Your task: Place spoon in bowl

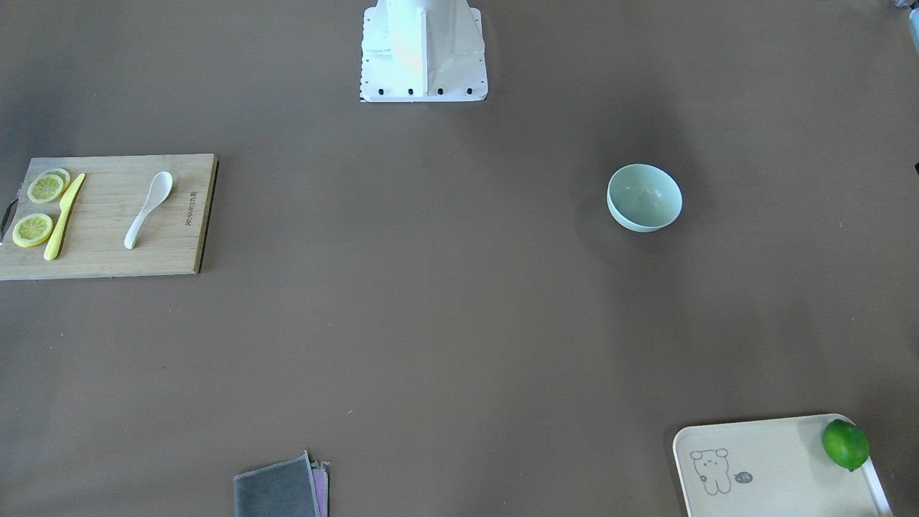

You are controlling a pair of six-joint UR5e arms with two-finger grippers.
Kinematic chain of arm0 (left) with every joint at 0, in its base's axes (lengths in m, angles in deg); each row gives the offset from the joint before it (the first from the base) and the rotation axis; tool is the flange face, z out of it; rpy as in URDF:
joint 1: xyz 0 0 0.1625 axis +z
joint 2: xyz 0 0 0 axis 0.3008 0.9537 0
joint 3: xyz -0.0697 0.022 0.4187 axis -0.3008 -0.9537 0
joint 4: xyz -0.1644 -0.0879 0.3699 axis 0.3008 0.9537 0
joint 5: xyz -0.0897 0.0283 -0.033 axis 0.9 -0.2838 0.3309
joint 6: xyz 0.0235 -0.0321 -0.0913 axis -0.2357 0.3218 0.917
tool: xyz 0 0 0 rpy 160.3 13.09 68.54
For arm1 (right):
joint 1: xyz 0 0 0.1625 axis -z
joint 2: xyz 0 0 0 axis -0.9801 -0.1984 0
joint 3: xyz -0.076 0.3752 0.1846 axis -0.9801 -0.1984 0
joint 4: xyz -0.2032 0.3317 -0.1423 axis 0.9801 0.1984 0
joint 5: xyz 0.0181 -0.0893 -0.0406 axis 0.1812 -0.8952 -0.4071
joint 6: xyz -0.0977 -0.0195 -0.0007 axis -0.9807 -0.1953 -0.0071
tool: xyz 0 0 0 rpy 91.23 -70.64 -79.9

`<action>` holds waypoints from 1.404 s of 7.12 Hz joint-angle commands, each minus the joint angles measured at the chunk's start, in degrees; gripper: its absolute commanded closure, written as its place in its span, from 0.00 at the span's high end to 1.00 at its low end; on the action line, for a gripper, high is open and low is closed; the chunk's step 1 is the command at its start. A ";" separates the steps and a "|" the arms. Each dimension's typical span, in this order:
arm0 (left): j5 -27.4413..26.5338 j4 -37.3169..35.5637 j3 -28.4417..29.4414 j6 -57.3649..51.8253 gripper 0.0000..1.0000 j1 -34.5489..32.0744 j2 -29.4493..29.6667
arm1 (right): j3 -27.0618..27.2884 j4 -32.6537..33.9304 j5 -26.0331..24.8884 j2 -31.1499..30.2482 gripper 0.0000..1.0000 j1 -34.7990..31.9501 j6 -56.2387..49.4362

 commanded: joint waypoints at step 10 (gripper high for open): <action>-1.37 21.96 -5.20 42.55 0.98 26.59 5.26 | 5.98 -14.83 2.71 -2.68 1.00 13.06 13.12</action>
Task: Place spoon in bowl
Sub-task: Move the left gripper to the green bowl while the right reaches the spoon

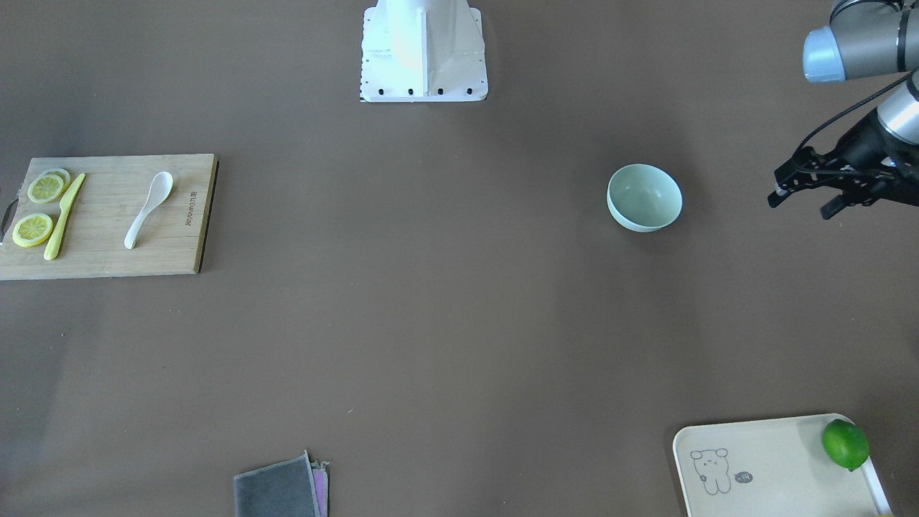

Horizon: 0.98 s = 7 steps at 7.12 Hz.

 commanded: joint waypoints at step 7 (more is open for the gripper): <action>-9.38 1.10 2.20 6.60 0.86 18.56 2.78 | -1.76 -1.87 -1.66 0.09 0.99 11.22 10.10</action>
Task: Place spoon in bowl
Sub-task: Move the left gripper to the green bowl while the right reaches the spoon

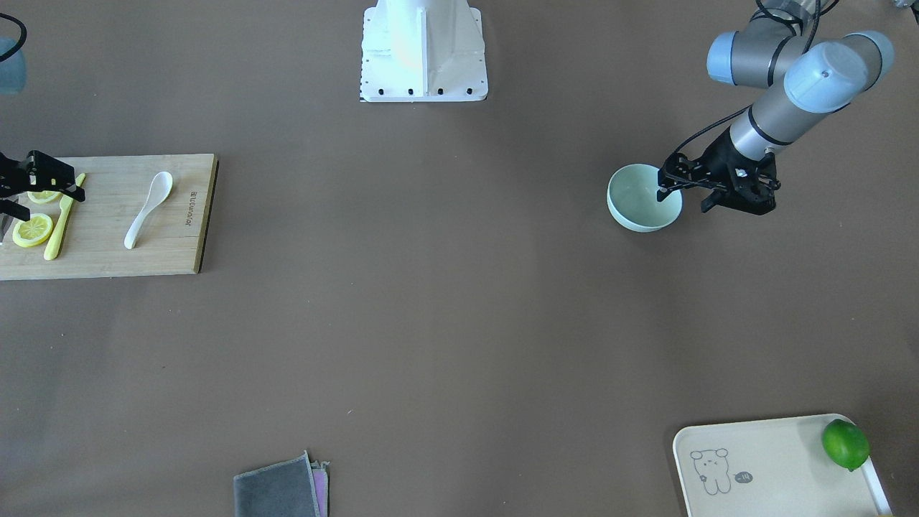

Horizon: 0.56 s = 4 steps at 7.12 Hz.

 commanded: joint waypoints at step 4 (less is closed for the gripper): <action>-1.69 0.04 1.54 -0.08 0.40 1.82 -0.13 | 0.04 -0.22 -0.13 0.06 0.99 0.95 2.91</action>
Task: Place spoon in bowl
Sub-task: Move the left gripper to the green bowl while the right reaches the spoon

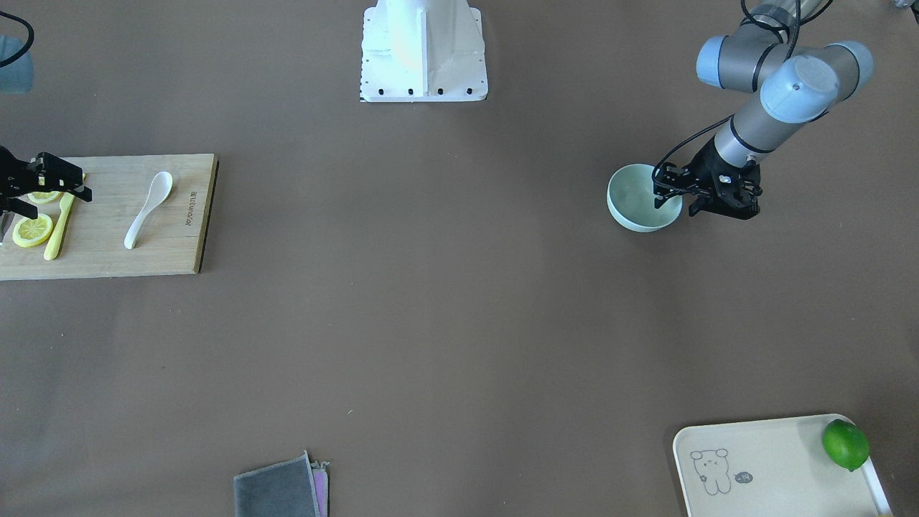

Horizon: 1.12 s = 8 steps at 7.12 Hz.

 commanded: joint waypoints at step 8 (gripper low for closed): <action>-0.65 -19.12 -3.33 17.17 0.00 1.64 21.62 | -0.07 -2.92 -6.16 2.76 0.97 7.76 22.97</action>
